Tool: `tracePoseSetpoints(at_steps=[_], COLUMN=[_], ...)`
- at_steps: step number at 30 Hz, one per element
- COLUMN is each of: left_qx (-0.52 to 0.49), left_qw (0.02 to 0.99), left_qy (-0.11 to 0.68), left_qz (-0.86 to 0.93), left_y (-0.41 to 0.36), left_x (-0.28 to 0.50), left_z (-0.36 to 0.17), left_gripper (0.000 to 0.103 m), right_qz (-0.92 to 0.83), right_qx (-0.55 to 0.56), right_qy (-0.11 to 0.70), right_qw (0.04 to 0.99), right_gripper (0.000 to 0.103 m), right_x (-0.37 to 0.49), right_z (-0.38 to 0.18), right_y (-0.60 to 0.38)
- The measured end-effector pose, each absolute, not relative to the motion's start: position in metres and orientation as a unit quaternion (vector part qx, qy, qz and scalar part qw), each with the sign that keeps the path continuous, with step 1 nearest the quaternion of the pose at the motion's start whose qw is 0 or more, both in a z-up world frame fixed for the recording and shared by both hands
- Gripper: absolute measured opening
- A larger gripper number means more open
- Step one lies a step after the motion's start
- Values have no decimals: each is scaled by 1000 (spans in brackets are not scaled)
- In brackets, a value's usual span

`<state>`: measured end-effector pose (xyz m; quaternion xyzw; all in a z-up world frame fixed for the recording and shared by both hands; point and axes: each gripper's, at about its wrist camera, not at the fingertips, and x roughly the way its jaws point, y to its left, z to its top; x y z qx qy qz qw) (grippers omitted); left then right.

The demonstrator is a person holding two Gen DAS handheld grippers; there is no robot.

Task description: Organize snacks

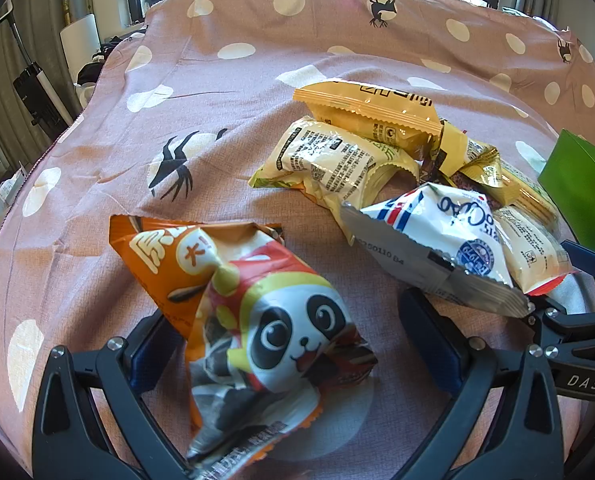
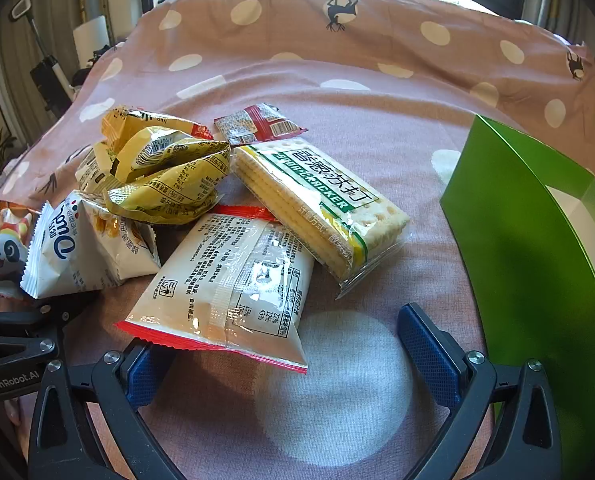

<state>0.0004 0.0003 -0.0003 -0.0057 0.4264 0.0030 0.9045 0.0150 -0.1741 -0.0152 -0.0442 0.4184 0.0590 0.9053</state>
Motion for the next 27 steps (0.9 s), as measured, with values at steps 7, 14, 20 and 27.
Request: tracePoseSetpoints(at_steps=[7,14,20,27], left_qx=[-6,-5,-6,-8], left_qw=[904,902,902,897], left_qy=[427,431,431,442], left_qz=[3,4,3,7], left_y=[-1,-3,-2,1], left_x=[0,1,1,-13], left_z=[1,2,1,3], left_gripper=[103,103,103,103], right_qz=[59,59,60,45], right_qx=[-44,-44,-42,-35], right_qy=[418,418,419,423], right_qw=[905,905,905,904], right_gripper=[103,103,103,103], right_x=[15,15,16,6], right_z=[-16,-16,-15,-17], right_y=[-175,-174,-175,-175])
